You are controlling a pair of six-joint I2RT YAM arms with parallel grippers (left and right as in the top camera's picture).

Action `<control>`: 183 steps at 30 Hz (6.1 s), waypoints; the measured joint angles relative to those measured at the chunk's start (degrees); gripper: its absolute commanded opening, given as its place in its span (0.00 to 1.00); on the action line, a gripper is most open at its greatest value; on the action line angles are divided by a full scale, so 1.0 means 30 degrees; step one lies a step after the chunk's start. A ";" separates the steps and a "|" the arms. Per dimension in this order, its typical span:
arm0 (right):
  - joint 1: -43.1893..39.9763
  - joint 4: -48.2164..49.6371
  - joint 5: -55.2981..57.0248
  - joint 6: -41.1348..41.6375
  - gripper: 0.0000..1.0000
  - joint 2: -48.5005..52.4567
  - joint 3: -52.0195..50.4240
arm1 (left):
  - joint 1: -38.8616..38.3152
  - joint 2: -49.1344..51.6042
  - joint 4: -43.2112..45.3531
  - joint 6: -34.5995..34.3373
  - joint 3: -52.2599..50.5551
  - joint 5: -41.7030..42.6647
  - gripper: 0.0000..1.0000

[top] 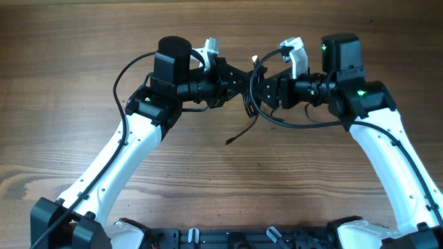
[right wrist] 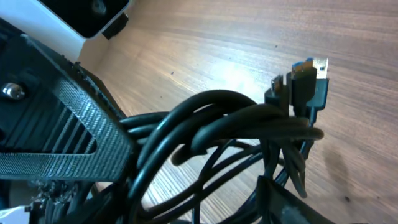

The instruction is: Untangle cables

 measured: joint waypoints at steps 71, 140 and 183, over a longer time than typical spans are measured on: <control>-0.3585 -0.6295 -0.6688 -0.5719 0.05 -0.1843 0.0051 | -0.3577 0.3446 0.6273 0.4197 0.0204 -0.6557 1.00; 0.1377 0.2514 0.6011 0.7519 0.19 0.4299 -0.0299 | -0.2149 0.4962 -0.1246 0.5144 0.0750 -1.1912 0.04; 0.0328 0.2215 0.2412 0.3308 0.42 0.1304 -0.0248 | 0.1727 0.3184 0.3096 -0.8845 0.0714 -0.6229 0.04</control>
